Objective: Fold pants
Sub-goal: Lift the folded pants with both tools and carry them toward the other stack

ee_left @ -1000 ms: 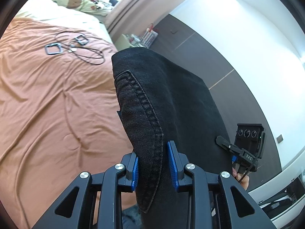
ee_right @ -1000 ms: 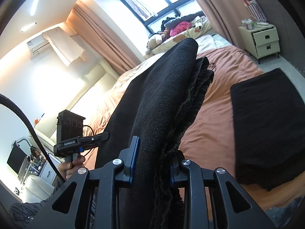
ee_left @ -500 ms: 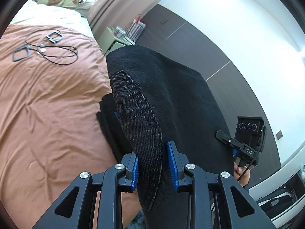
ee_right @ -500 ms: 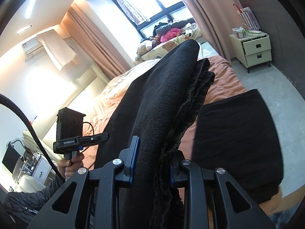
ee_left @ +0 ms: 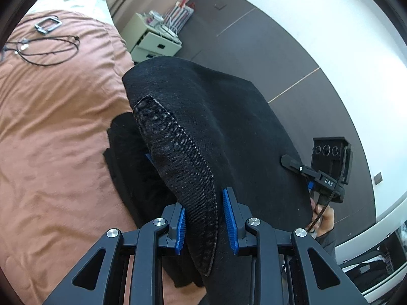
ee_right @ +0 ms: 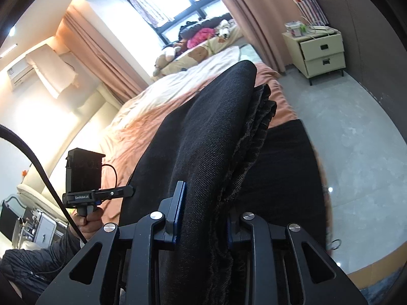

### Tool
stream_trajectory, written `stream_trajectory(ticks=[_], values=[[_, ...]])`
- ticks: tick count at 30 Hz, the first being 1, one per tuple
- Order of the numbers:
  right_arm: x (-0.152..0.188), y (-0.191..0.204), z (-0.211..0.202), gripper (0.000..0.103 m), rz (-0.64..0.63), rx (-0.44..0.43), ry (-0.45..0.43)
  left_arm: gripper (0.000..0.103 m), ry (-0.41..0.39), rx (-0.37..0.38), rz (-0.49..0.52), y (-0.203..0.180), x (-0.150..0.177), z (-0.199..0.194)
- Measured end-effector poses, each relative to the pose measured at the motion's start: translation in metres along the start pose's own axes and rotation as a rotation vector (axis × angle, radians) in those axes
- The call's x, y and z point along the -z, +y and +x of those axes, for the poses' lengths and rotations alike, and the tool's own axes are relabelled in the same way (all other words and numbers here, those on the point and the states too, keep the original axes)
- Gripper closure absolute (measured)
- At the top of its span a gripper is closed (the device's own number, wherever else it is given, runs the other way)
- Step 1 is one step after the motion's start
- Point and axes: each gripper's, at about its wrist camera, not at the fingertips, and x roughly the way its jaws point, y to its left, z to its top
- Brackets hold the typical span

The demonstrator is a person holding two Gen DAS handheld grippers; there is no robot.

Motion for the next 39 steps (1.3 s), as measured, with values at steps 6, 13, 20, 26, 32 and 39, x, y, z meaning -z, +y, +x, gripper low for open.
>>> stream_trajectory(ticks=[6,13,20,26,32,39], values=[[-0.003,-0.006,-0.004,0.08,-0.019,0.023,0.02,0.074,0.021,0.027,-0.026,0.01,0.002,0.03],[0.007,-0.031,-0.018,0.074,0.172,0.248,0.034,0.055,0.083,-0.053,-0.076,0.026,0.016,0.063],[0.022,0.046,-0.061,0.074,0.082,0.271,-0.062,0.055,0.066,-0.054,-0.111,0.037,0.022,0.049],[0.043,0.097,-0.063,0.074,0.041,0.297,-0.063,0.055,0.096,-0.039,-0.084,0.024,0.041,0.05],[0.083,0.093,-0.054,0.074,-0.013,0.368,-0.052,0.057,0.091,-0.034,-0.075,0.013,0.044,0.054],[0.12,0.088,-0.055,0.091,0.038,0.479,-0.108,0.062,0.101,-0.019,-0.042,-0.011,0.036,0.058]])
